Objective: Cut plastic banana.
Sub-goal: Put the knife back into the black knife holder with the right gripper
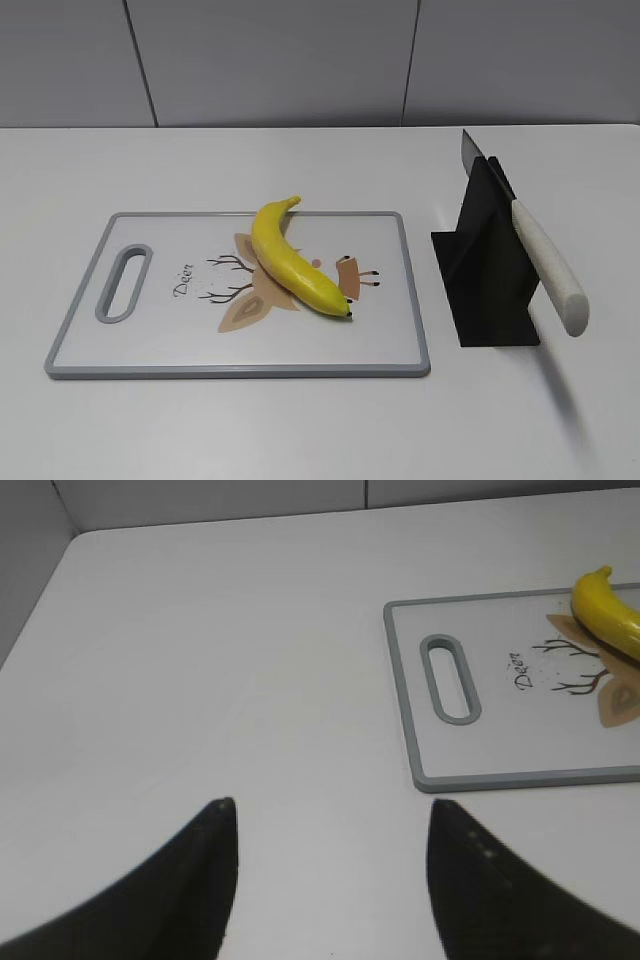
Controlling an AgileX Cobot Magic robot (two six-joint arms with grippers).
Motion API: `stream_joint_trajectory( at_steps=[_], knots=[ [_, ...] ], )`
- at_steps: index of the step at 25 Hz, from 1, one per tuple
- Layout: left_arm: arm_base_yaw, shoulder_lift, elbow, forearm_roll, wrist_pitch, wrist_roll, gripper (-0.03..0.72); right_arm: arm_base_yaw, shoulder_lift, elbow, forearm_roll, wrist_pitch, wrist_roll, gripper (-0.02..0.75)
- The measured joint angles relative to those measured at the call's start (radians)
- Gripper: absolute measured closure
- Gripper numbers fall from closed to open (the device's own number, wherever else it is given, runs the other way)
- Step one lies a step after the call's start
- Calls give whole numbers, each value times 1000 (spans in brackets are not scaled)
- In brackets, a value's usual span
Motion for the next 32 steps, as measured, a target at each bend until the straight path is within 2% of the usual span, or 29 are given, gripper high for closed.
stream_joint_trajectory(
  at_steps=[7,21,24,32],
  knots=[
    [0,0,0,-1,0,0,104,0,-115,0,0,2,4,144],
    [1,0,0,-4,-1,0,104,-7,-121,0,-6,3,23,144],
    [1,0,0,-4,-1,0,104,-58,-121,0,-6,3,24,144],
    [1,0,0,-5,-1,0,111,-282,-121,0,-6,3,26,144]
  ],
)
